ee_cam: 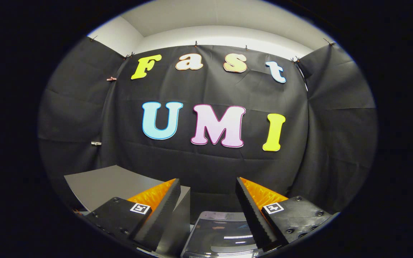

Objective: Put the clothes into the washing machine and then close the washing machine lid.

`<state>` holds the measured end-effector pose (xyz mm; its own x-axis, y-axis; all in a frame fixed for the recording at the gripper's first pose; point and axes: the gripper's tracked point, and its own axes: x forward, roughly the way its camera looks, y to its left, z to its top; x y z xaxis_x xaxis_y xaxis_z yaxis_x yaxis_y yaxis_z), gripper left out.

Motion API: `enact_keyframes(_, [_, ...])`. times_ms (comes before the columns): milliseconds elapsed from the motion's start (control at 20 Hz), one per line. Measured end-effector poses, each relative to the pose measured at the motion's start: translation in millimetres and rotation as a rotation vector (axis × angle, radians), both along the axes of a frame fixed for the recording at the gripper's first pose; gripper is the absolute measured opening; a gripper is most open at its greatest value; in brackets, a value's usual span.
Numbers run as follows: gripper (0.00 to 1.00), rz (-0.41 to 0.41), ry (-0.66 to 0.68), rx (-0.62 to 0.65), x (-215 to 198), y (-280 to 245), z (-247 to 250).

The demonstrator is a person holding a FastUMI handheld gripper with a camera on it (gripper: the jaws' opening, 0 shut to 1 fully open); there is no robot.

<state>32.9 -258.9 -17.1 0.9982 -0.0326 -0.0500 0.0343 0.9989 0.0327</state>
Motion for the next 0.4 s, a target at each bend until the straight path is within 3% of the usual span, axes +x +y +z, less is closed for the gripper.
enact_keyframes(400, [0.98, -0.001, -0.007, -0.006, -0.2, 0.2, 0.3])
